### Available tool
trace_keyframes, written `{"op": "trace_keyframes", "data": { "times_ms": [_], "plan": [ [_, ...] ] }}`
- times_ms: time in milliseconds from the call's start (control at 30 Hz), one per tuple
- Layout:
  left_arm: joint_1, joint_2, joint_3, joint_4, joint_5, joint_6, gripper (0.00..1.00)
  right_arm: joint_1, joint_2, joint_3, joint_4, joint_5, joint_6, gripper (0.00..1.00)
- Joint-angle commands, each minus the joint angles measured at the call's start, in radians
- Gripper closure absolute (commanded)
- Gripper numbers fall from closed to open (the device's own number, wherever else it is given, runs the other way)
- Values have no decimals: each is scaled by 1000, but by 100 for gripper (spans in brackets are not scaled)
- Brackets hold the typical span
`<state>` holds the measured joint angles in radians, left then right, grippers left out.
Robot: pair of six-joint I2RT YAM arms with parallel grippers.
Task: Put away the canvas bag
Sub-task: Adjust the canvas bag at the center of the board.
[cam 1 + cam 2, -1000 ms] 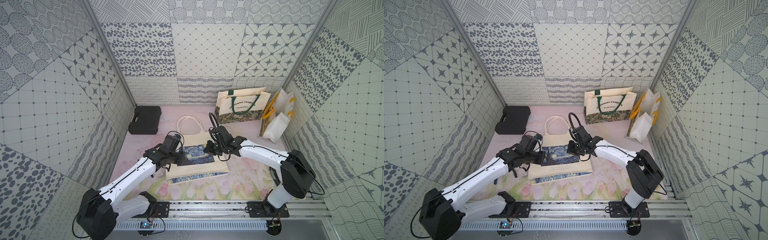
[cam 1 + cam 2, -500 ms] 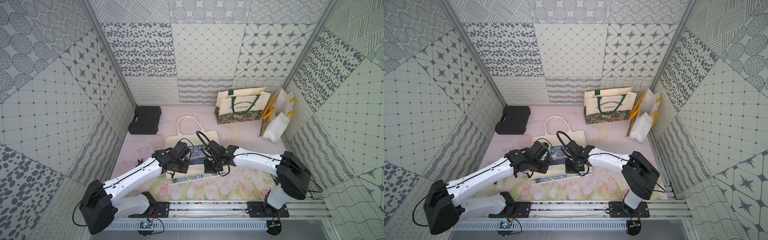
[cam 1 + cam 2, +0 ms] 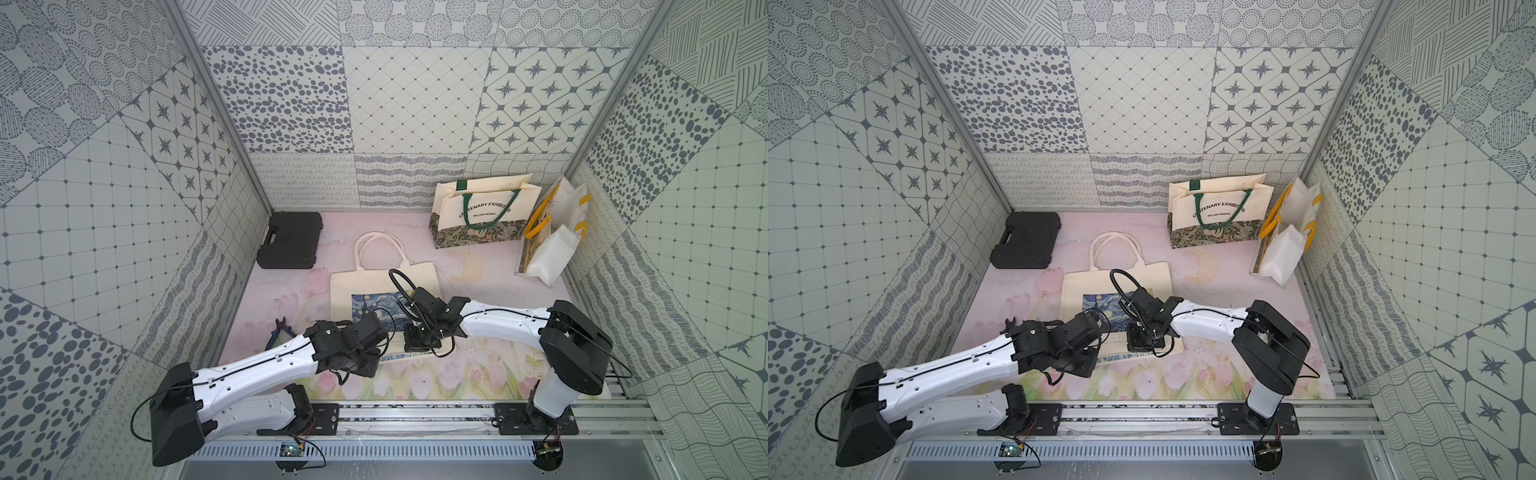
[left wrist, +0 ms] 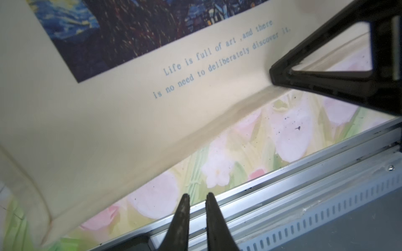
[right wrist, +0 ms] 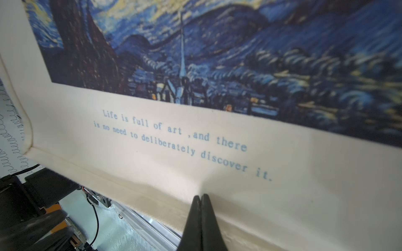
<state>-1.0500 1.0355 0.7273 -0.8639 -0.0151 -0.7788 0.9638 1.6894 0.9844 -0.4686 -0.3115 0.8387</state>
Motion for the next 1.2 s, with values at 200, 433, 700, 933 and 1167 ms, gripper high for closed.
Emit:
{"op": "trace_keyframes", "data": {
  "times_ms": [200,433,700,933,1167],
  "plan": [
    [-25,-29,-8,-96,-99,-190,60,7,26,-16,51,-29,20,100],
    [-26,77,3,-76,-81,-171,65,7,22,-24,65,-34,23,100],
    [4,219,42,-75,-74,-142,69,4,3,-32,87,-31,33,100],
    [146,273,44,-19,-18,-33,72,-8,2,-42,115,-35,42,100],
    [198,428,166,12,-3,84,71,-86,17,-28,132,-80,23,100]
  ]
}}
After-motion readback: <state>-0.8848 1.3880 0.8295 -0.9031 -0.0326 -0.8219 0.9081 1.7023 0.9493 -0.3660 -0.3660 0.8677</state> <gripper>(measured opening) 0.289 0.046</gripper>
